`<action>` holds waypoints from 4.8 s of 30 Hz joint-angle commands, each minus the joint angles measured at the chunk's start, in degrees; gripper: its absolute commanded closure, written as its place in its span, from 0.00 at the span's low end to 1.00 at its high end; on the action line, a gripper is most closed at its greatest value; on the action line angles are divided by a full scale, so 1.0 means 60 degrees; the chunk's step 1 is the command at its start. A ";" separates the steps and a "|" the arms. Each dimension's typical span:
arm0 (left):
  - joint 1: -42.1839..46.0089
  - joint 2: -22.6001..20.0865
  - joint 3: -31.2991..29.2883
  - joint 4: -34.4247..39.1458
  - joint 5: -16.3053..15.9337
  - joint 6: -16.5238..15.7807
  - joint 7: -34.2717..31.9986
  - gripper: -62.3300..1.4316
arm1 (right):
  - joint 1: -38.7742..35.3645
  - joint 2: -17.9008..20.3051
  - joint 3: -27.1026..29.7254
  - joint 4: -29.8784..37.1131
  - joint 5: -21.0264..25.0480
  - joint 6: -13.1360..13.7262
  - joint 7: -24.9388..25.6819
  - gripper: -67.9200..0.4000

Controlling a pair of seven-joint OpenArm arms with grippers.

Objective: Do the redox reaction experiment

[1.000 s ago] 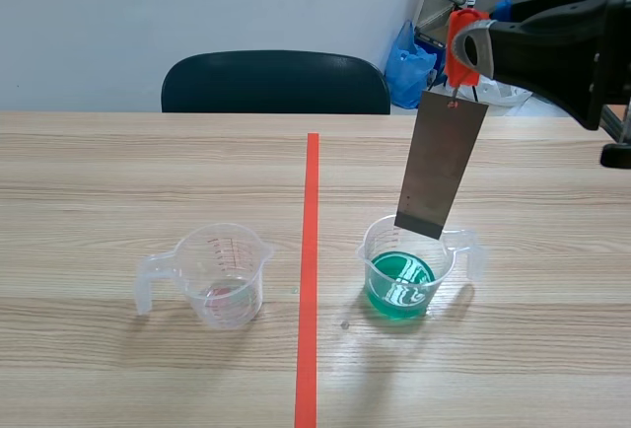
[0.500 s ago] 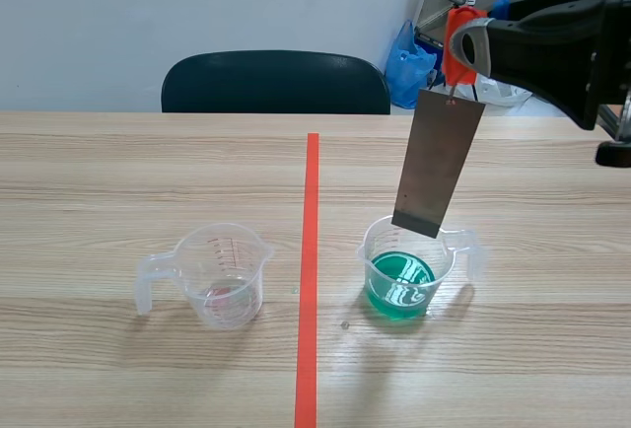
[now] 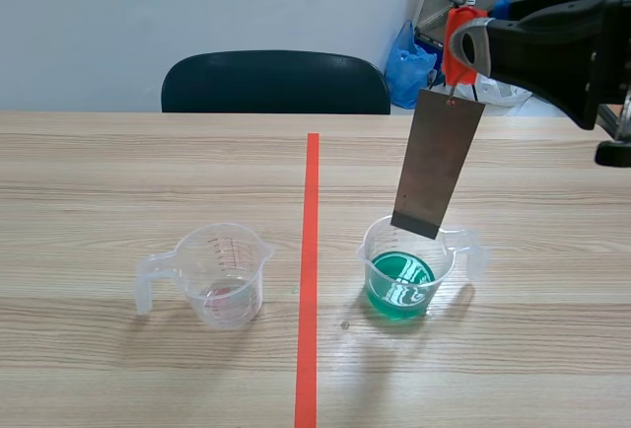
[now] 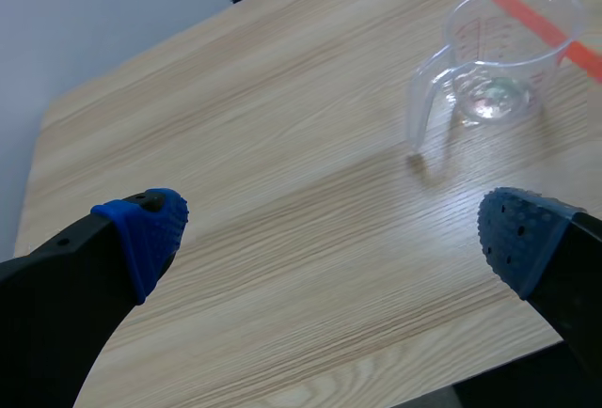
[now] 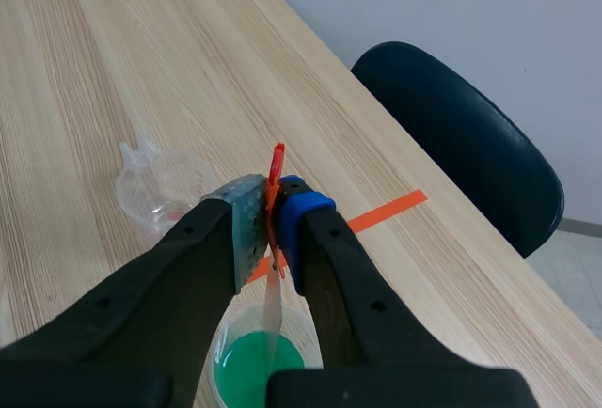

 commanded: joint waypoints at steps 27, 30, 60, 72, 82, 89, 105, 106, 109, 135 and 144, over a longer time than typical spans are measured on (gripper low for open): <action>-0.9023 -0.4889 0.5952 -0.1840 -0.2805 -0.4441 0.2237 0.93 | 0.0164 0.0076 0.0047 0.0087 0.0102 -0.0033 0.0175 0.98; -1.0550 -0.4703 0.7501 -0.2200 -0.2841 -0.4441 0.2546 0.93 | 0.0164 0.0076 0.0047 0.0087 0.0102 -0.0033 0.0175 0.98; -1.5293 -0.0215 1.1610 -0.5497 -0.2787 -0.3836 0.4280 0.94 | 0.0164 0.0076 0.0047 0.0087 0.0102 -0.0033 0.0178 0.98; -1.5289 -0.0168 1.1610 -0.5497 -0.2645 -0.3836 0.4306 0.94 | 0.0164 0.0076 0.0047 0.0087 0.0102 -0.0033 0.0178 0.98; -1.4848 -0.1923 1.1511 -0.5493 -0.2539 -0.3829 0.3384 0.94 | 0.0164 0.0076 0.0047 0.0087 0.0102 -0.0033 0.0215 0.98; -1.2947 -0.4699 1.0375 -0.5486 -0.2878 -0.3829 0.1228 0.94 | 0.0164 0.0076 0.0047 0.0087 0.0102 -0.0033 0.0211 0.98; -0.3708 -0.6535 0.2382 -0.5486 -0.2976 -0.3825 -0.2306 0.93 | 0.0164 0.0080 0.0047 0.0087 0.0098 -0.0033 0.0211 0.98; -0.3286 -0.6273 0.1832 -0.5486 -0.2852 -0.3825 -0.2415 0.93 | 0.0164 0.0080 0.0047 0.0087 0.0098 -0.0033 0.0211 0.98; -0.2306 -0.5410 0.0408 -0.5486 -0.2197 -0.3821 -0.2878 0.93 | 0.0164 0.0080 0.0047 0.0087 0.0098 -0.0033 0.0211 0.98; 0.0011 -0.1770 -0.1344 -0.3716 -0.0747 -0.2608 -0.4309 0.00 | 0.0168 0.0080 0.0047 0.0087 0.0098 -0.0033 0.0215 0.98; 0.0011 -0.1774 -0.1344 -0.3716 -0.0747 -0.2605 -0.4357 0.00 | 0.0168 0.0080 0.0047 0.0087 0.0098 -0.0033 0.0215 0.98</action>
